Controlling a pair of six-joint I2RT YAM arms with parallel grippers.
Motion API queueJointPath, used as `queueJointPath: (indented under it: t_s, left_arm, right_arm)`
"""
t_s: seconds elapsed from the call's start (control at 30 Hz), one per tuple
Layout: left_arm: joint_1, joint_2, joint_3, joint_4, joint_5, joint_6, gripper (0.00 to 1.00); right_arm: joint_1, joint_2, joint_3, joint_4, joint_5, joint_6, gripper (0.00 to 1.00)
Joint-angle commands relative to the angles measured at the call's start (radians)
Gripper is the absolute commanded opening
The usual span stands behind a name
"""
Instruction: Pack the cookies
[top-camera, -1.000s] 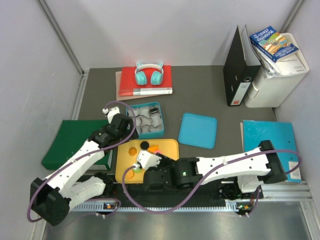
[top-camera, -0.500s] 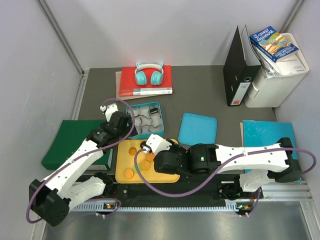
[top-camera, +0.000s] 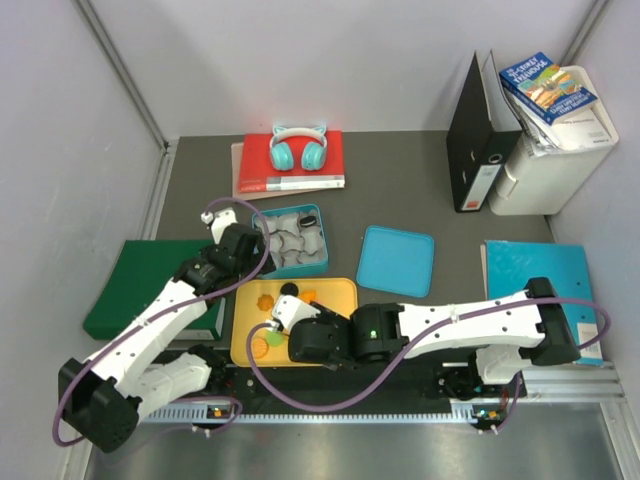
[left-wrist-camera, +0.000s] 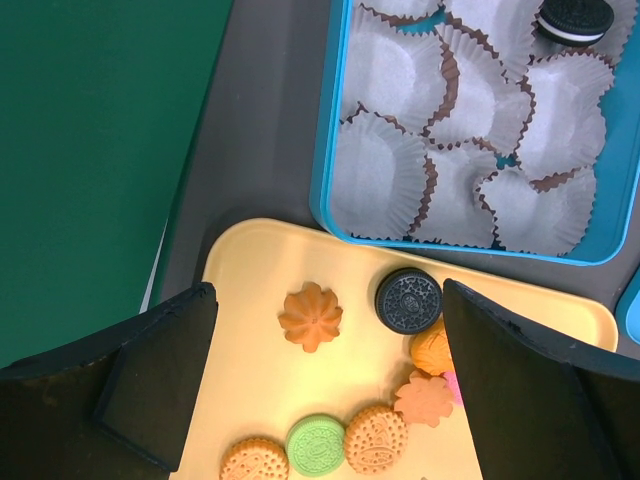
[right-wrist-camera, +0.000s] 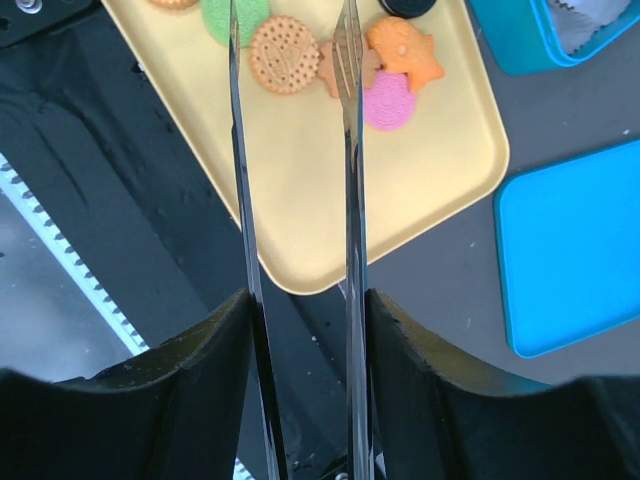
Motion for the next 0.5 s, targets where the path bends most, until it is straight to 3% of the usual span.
queueJointPath:
  t_s: [0.0, 0.47]
  left_arm:
    - [0.005, -0.006, -0.016, 0.009, 0.006, -0.003, 0.98]
    - [0.005, -0.008, -0.029, 0.012, 0.017, -0.011, 0.98]
  right_arm:
    - [0.008, 0.014, -0.021, 0.061, -0.045, 0.008, 0.48]
    - [0.006, 0.054, -0.085, 0.11, -0.045, 0.024, 0.48]
